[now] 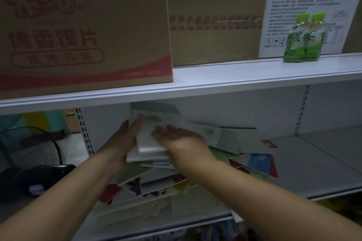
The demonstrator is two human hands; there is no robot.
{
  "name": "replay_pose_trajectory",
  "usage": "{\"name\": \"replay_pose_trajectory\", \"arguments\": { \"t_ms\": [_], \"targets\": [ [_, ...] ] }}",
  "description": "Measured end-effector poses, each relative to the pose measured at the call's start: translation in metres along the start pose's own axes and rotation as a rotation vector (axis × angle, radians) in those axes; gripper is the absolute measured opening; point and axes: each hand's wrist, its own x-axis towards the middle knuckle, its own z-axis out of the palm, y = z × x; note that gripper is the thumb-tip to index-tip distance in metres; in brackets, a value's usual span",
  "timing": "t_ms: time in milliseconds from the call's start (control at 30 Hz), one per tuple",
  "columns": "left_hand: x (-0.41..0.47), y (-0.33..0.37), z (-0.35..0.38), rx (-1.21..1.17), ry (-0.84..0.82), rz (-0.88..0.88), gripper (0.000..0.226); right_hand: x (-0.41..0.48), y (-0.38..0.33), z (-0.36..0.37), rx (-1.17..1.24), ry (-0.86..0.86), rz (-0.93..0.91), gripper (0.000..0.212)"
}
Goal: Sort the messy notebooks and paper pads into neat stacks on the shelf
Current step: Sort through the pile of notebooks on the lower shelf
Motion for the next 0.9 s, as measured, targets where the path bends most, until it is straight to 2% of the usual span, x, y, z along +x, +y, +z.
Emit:
{"name": "replay_pose_trajectory", "arguments": {
  "t_ms": [100, 133, 200, 267, 333, 367, 433, 500, 633, 800, 900],
  "targets": [
    [0.001, -0.012, -0.002, -0.013, 0.011, -0.012, 0.032, -0.011, 0.001, -0.002, 0.145, -0.176, -0.091, 0.052],
    [-0.002, -0.014, -0.004, -0.010, 0.033, -0.011, 0.033, -0.017, 0.009, -0.007, 0.230, -0.253, -0.033, 0.055],
    [-0.004, -0.016, -0.011, -0.062, 0.069, -0.022, 0.032, -0.031, 0.036, -0.011, 0.376, -0.300, 0.222, 0.057],
    [-0.006, -0.015, -0.015, -0.140, 0.078, -0.034, 0.033, -0.041, 0.070, -0.012, 0.308, -0.246, 0.557, 0.058],
    [-0.007, -0.013, -0.017, -0.170, 0.059, -0.022, 0.035, -0.047, 0.093, -0.012, 0.254, -0.389, 0.801, 0.056],
    [-0.006, -0.013, -0.017, -0.155, 0.046, -0.009, 0.037, -0.050, 0.098, -0.009, 0.277, -0.473, 0.852, 0.051],
    [-0.006, -0.014, -0.015, -0.122, 0.042, 0.004, 0.040, -0.054, 0.100, -0.004, 0.245, -0.537, 0.814, 0.039],
    [-0.006, -0.015, -0.012, -0.098, 0.038, 0.010, 0.043, -0.057, 0.095, -0.003, 0.143, -0.541, 0.709, 0.037],
    [-0.004, -0.017, -0.010, -0.098, -0.016, 0.004, 0.048, -0.054, 0.092, -0.014, -0.182, -0.560, 0.617, 0.034],
    [-0.001, -0.014, -0.002, -0.131, -0.124, 0.022, 0.044, -0.045, 0.099, -0.048, -0.498, -0.408, 0.670, 0.023],
    [0.001, -0.017, 0.008, -0.132, -0.193, 0.037, 0.052, -0.052, 0.101, -0.078, -0.648, -0.171, 0.678, 0.017]
  ]
}}
